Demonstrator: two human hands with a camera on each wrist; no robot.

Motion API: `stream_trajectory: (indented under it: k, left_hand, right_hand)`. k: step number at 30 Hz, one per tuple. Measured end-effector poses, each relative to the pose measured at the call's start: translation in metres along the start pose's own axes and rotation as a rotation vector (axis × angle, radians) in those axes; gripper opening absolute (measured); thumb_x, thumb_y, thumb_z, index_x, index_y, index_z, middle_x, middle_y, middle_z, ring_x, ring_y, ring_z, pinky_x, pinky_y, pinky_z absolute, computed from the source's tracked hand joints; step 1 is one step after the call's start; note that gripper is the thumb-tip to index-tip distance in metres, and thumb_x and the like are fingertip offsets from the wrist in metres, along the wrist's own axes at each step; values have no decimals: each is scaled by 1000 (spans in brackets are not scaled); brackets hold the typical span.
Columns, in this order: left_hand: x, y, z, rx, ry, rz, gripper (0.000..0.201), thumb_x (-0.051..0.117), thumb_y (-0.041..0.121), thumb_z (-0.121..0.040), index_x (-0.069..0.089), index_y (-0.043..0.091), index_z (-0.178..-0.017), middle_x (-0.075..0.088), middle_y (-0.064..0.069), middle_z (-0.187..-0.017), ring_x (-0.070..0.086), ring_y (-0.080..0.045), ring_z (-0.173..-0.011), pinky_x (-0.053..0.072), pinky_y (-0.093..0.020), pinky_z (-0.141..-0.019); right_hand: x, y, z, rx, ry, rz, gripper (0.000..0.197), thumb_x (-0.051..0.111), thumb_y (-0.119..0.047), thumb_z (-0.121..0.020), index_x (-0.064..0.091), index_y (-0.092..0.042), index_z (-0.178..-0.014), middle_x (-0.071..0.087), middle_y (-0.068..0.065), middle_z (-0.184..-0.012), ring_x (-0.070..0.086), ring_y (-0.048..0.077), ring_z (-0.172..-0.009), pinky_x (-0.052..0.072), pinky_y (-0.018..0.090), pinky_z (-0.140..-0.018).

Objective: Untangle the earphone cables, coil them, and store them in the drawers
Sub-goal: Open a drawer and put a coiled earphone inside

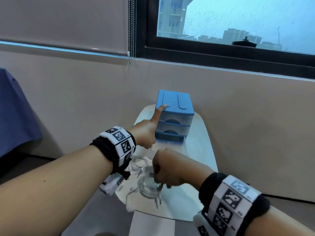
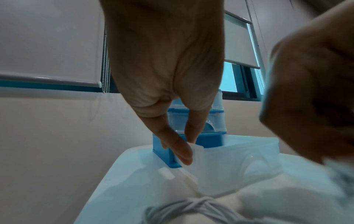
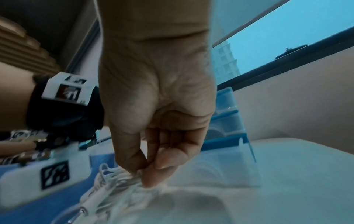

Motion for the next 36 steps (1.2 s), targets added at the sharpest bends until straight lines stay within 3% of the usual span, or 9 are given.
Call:
stream_trajectory:
  k: [3, 7, 15, 18, 23, 26, 29, 34, 36]
  left_hand:
    - [-2, -1, -1, -3, -13, 35, 130, 64, -13, -84, -21, 65, -144, 66, -27, -102, 74, -38, -69, 64, -50, -65]
    - [-1, -1, 0, -29, -76, 95, 134, 69, -13, -83, -21, 62, -148, 68, -24, -102, 71, -24, -56, 61, -31, -55]
    - [1, 1, 3, -67, -166, 157, 140, 75, -12, -82, -23, 67, -143, 66, -28, -111, 75, -32, -63, 65, -47, -69]
    - [2, 1, 3, -67, -176, 164, 140, 75, -12, -82, -24, 69, -141, 65, -30, -113, 76, -36, -68, 65, -47, -70]
    - [3, 1, 4, -74, -185, 169, 140, 73, -12, -85, -27, 68, -141, 64, -31, -118, 77, -35, -70, 65, -47, -72]
    - [3, 1, 6, -70, -192, 156, 138, 72, -11, -85, -27, 68, -140, 65, -30, -118, 77, -32, -68, 65, -46, -73]
    - [3, -1, 5, -72, -191, 151, 138, 72, -10, -85, -27, 68, -140, 66, -28, -115, 77, -32, -67, 65, -46, -73]
    - [4, 0, 3, -69, -181, 160, 141, 73, -12, -83, -27, 67, -141, 62, -26, -115, 77, -35, -67, 65, -47, -71]
    - [2, 1, 4, -70, -176, 156, 142, 74, -13, -83, -28, 67, -141, 59, -24, -117, 76, -33, -65, 65, -47, -70]
  right_hand:
    - [-30, 18, 9, 20, 84, -133, 10, 69, -13, -89, 70, -12, -79, 76, 6, -76, 75, 16, -62, 63, 32, -65]
    - [-79, 47, 16, 55, 273, -212, 13, 69, -9, -86, 67, -9, -73, 74, 5, -66, 71, 11, -53, 61, 31, -56]
    - [-122, 102, 2, 246, 630, -330, 14, 66, -7, -81, 67, -9, -67, 69, 10, -59, 67, 19, -45, 62, 37, -55]
    - [-93, 117, -15, 368, 569, -340, 7, 69, -14, -76, 65, -9, -73, 70, 14, -73, 71, 33, -59, 64, 46, -58]
    - [-69, 114, -28, 445, 515, -93, 21, 68, -12, -88, 47, -12, -82, 46, 2, -80, 55, 28, -72, 47, 34, -65]
    - [-69, 102, -27, 414, 509, 4, 15, 66, -20, -93, 52, -16, -93, 48, 3, -86, 53, 28, -73, 44, 33, -65]
    - [-78, 88, -26, 248, 498, 67, 2, 62, -17, -91, 61, -20, -91, 55, 2, -88, 54, 25, -71, 45, 32, -62]
    - [-48, 58, -28, -130, 171, 195, 44, 66, -1, -86, 69, -33, -117, 56, -11, -102, 54, 13, -90, 49, 26, -77]
    - [-37, 54, -33, -209, 140, 216, 37, 73, -7, -87, 71, -32, -114, 52, -13, -100, 49, 7, -86, 41, 16, -73]
Point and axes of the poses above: each hand's wrist, its own z-axis away from the middle knuckle, its own x-axis out of the palm, y = z × x, the point moved 10 cm from there along -z, towards the middle knuckle
